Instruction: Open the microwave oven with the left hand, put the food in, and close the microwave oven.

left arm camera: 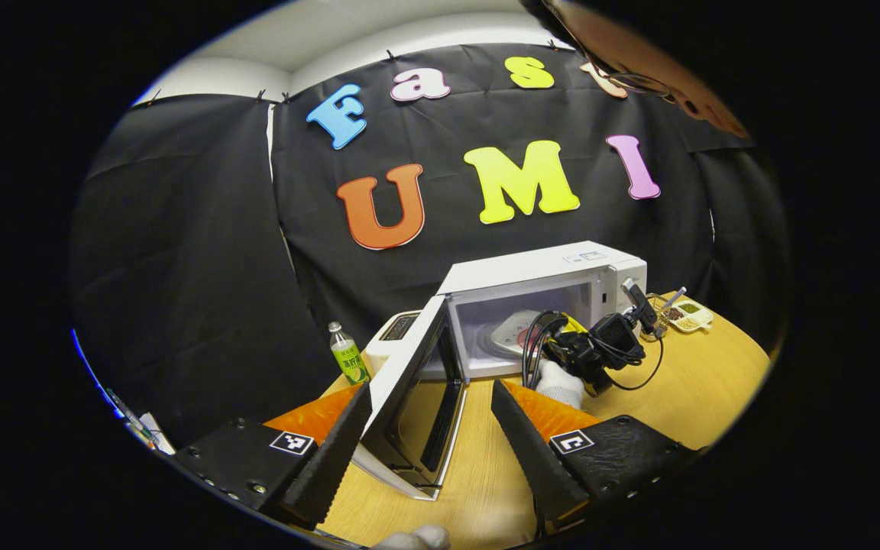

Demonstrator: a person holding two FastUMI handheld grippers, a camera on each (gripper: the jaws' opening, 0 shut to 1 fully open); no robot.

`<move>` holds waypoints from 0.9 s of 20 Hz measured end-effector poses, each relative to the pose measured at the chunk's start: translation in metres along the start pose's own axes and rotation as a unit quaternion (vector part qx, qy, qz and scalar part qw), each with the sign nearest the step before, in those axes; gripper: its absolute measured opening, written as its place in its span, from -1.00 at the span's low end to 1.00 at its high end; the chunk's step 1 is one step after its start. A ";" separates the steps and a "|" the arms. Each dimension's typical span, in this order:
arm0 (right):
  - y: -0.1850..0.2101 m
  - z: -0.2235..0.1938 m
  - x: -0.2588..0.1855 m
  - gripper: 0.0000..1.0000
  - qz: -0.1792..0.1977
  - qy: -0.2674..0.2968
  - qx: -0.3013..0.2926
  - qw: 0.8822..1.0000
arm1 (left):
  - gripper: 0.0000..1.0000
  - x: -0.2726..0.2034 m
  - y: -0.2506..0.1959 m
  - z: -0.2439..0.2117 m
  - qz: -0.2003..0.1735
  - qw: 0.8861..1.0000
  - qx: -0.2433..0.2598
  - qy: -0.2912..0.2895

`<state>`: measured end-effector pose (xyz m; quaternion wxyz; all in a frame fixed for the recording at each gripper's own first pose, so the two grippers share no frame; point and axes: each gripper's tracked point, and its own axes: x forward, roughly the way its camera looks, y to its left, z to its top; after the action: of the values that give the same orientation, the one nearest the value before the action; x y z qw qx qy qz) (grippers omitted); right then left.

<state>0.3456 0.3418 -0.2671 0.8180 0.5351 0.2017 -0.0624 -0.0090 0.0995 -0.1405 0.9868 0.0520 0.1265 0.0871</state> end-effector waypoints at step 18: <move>0.033 0.042 -0.069 0.97 0.069 -0.049 -0.133 0.988 | 0.92 -0.015 0.012 0.024 0.012 1.000 0.013 -0.021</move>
<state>0.3042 0.3100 -0.1975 0.8931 0.4307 0.1301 -0.0047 -0.0187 0.1067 -0.1125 0.9872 0.0685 0.1068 0.0962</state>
